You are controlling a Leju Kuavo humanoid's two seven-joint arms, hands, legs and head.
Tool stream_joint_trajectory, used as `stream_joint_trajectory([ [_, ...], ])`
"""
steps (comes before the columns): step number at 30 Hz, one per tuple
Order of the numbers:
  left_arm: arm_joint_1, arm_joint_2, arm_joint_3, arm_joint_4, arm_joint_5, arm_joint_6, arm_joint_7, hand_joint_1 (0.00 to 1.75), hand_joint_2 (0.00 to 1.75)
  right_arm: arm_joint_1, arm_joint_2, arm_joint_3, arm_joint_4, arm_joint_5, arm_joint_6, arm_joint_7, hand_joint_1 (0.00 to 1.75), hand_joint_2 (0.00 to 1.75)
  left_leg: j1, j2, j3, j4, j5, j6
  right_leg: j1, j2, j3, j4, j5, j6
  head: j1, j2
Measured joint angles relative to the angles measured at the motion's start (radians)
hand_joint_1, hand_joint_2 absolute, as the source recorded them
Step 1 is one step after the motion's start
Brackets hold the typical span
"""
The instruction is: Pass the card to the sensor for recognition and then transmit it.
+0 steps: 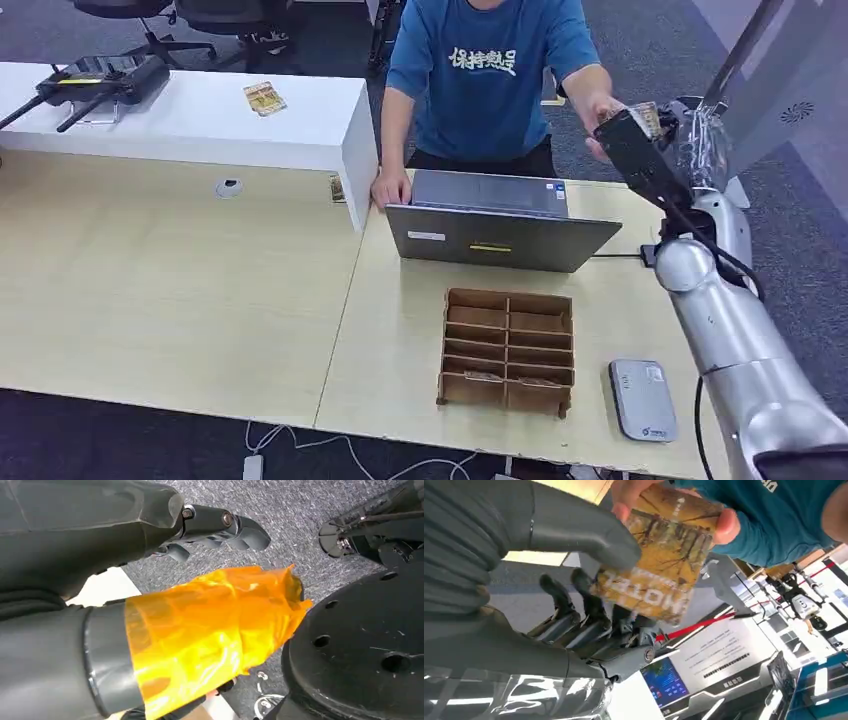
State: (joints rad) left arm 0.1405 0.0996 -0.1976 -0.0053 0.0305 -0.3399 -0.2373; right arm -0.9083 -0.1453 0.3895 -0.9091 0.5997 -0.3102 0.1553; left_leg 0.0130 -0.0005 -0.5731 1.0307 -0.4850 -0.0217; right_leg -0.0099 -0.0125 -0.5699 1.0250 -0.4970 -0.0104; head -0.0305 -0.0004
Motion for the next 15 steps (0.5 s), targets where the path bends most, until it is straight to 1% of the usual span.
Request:
stream_joint_trajectory([
  [15, 0.001, -0.002, 0.01, 0.0, -0.01, 0.013, 0.004, 0.0, 0.0, 0.018, 0.0, -0.011, 0.0, 0.032, -0.028, -0.016, 0.0, 1.75, 0.0, 0.001, 0.0, 0.0, 0.0, 0.0, 0.0, 0.001, 0.0, 0.0, 0.0, 0.0, 0.0, 0.0],
])
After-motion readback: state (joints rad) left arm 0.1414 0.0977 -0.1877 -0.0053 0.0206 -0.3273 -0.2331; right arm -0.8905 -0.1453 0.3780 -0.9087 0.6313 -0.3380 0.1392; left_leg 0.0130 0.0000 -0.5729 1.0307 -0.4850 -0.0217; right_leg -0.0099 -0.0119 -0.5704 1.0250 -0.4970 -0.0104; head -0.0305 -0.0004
